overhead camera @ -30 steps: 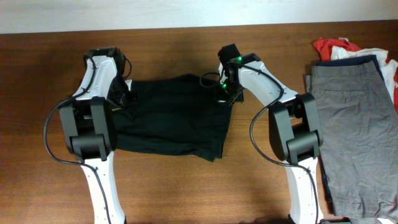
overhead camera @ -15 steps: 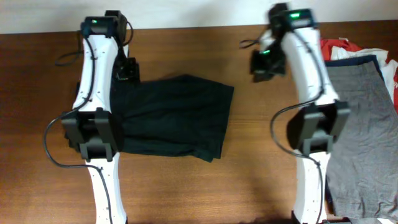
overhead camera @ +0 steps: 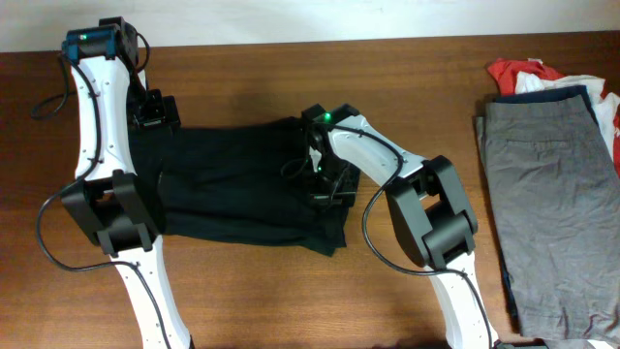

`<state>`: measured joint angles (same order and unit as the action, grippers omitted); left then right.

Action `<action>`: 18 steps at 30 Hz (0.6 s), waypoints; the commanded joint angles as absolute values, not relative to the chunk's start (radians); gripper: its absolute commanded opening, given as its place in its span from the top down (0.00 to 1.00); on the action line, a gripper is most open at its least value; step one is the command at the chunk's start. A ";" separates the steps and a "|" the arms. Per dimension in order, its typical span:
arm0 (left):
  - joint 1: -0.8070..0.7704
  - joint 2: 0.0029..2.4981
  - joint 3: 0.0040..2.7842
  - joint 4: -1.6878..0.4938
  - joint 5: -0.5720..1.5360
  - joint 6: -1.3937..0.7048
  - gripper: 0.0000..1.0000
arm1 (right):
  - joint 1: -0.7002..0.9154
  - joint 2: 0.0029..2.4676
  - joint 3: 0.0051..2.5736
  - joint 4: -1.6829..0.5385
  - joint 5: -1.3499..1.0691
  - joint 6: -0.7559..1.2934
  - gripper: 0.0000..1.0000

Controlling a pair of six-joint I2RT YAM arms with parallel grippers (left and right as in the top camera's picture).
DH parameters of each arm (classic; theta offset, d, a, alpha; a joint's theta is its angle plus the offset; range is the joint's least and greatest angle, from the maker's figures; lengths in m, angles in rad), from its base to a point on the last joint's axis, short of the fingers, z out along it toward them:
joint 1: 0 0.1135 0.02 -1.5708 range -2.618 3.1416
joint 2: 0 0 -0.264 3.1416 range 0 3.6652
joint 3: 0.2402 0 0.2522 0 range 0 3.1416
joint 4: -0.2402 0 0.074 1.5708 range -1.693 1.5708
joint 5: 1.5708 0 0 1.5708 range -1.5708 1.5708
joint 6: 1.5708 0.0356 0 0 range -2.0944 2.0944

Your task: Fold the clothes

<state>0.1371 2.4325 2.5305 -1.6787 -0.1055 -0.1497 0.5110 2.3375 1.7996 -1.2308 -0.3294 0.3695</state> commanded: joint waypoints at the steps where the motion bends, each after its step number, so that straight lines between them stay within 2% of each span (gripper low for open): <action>1: 0.149 2.418 2.551 -1.680 -0.110 -0.144 0.01 | 0.439 2.379 1.718 -1.283 -0.057 0.405 0.96; 4: 0.154 2.418 2.551 -1.688 -0.108 -0.144 0.01 | 0.300 2.379 1.767 -1.371 0.160 0.399 0.96; 7: 0.154 2.418 2.551 -1.689 0.058 -0.056 0.01 | 0.139 2.379 1.945 -1.468 0.160 0.390 0.96; 8: 0.154 2.418 2.551 -1.688 0.118 -0.022 0.01 | 0.101 2.379 2.048 -1.533 0.131 0.390 0.85; 10: 0.154 2.418 2.546 -1.689 0.274 0.044 0.01 | 0.056 2.379 2.285 -1.668 0.075 0.390 0.31; 11: 0.154 2.418 2.528 -1.689 0.303 0.055 0.01 | 0.049 2.373 2.394 -1.699 0.036 0.350 0.11; 12: 0.157 2.418 2.498 -1.689 0.288 0.055 0.01 | 0.044 2.344 2.472 -1.699 -0.041 0.341 0.01; 16: 0.220 2.309 2.439 -1.689 0.242 0.027 0.01 | 0.043 2.154 2.541 -1.699 -0.081 0.322 0.01; 18: 0.228 2.167 2.245 -1.689 0.190 0.027 0.01 | 0.044 2.059 2.540 -1.699 -0.091 0.310 0.01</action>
<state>0.2169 2.3592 2.4104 -1.6787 0.2394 0.0231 0.0444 2.1715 2.5122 -1.6932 -0.0658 0.3286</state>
